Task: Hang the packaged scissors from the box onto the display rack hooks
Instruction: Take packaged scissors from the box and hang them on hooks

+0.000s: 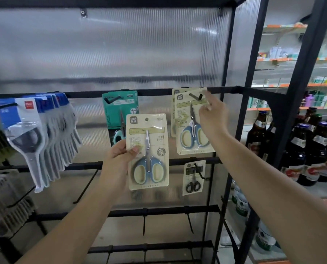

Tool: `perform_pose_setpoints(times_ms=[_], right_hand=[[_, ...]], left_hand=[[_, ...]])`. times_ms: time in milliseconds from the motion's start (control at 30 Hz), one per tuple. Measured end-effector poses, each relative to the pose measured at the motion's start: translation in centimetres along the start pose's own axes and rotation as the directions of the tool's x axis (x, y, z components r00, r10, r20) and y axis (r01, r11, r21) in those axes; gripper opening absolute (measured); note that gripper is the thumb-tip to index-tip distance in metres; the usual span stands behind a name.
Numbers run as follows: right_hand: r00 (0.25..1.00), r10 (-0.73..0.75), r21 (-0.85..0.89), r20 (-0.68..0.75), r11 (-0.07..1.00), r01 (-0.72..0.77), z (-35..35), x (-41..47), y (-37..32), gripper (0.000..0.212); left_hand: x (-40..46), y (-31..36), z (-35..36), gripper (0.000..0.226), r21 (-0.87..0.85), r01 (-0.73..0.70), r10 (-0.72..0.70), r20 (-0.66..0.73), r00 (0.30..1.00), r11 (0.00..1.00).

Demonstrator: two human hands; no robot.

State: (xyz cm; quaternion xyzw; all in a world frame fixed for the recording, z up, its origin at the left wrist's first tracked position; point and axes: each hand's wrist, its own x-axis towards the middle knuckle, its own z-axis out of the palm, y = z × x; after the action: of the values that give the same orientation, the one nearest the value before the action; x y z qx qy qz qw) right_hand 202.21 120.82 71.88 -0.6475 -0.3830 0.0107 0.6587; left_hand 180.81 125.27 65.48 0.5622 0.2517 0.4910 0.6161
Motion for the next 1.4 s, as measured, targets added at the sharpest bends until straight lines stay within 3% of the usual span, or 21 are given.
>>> perform_pose_setpoints(times_ms=[67, 167, 233, 367, 533, 633, 700, 767, 833, 900, 1000, 1100, 1200, 1400], right_hand=[[0.998, 0.022, -0.197, 0.051, 0.980, -0.011, 0.4, 0.8, 0.5, 0.058], [0.942, 0.114, -0.456, 0.316, 0.889, 0.046, 0.8, 1.9, 1.6, 0.076], [0.894, 0.186, -0.516, 0.408, 0.855, 0.057, 0.6, 1.8, 1.6, 0.083], [0.887, 0.113, -0.282, 0.448, 0.959, 0.020, -0.8, -1.9, 0.1, 0.046], [0.743, 0.055, -0.016, 0.667, 0.998, -0.060, -2.5, -6.8, -1.7, 0.029], [0.786, 0.017, 0.090, 0.619, 0.992, -0.092, -2.9, -7.8, -1.5, 0.015], [0.852, 0.002, 0.112, 0.523, 0.991, -0.071, -3.3, -7.9, -1.4, 0.018], [0.907, -0.029, 0.151, 0.420, 0.988, -0.038, -4.1, -7.7, -1.4, 0.019], [0.936, -0.073, 0.198, 0.343, 0.980, 0.004, -4.9, -7.2, -1.4, 0.020], [0.954, -0.101, 0.203, 0.282, 0.978, 0.044, -5.6, -6.8, -1.4, 0.019], [0.979, -0.108, 0.200, 0.175, 0.977, 0.072, -6.2, -6.0, -1.4, 0.020], [0.990, -0.082, 0.177, 0.115, 0.982, 0.061, -6.3, -5.6, -1.3, 0.022], [0.989, -0.137, 0.164, 0.048, 0.978, 0.128, -5.9, -6.0, -1.2, 0.051], [0.993, -0.120, 0.095, 0.016, 0.988, 0.118, -4.3, -4.7, -0.4, 0.032]], left_hand=[[0.1, 0.0, -0.1, 0.023, 0.015, 0.006, -0.006, -0.017, 1.000, 1.000], [0.2, 0.3, -0.1, 0.022, 0.030, 0.020, -0.019, -0.061, 0.998, 0.999], [0.0, 0.4, -0.1, 0.021, 0.029, 0.019, -0.017, -0.052, 0.998, 0.999], [-0.8, 0.3, 0.0, 0.021, -0.009, 0.014, -0.014, -0.012, 1.000, 1.000], [-1.7, 0.5, 1.7, 0.020, -0.013, 0.013, -0.012, 0.048, 0.999, 1.000], [-2.3, 0.9, 3.0, 0.020, 0.021, -0.052, 0.050, 0.093, 0.994, 0.998], [-2.8, 1.1, 3.6, 0.018, 0.183, -0.162, 0.142, 0.118, 0.983, 0.970], [-3.0, 1.2, 3.8, 0.023, 0.502, -0.359, 0.290, 0.213, 0.933, 0.787], [-3.0, 1.3, 4.0, 0.036, 0.728, -0.486, 0.354, 0.345, 0.869, 0.484], [-2.7, 1.5, 4.0, 0.041, 0.796, -0.536, 0.354, 0.433, 0.829, 0.280], [-2.3, 1.7, 3.8, 0.035, 0.788, -0.609, 0.347, 0.548, 0.761, 0.091], [-1.5, 1.5, 3.7, 0.023, 0.751, -0.661, 0.355, 0.617, 0.702, 0.001], [-1.1, 1.7, 3.7, 0.026, 0.744, -0.668, 0.336, 0.632, 0.698, -0.009], [-0.6, 1.6, 2.8, 0.021, 0.761, -0.647, 0.328, 0.624, 0.709, -0.048]])
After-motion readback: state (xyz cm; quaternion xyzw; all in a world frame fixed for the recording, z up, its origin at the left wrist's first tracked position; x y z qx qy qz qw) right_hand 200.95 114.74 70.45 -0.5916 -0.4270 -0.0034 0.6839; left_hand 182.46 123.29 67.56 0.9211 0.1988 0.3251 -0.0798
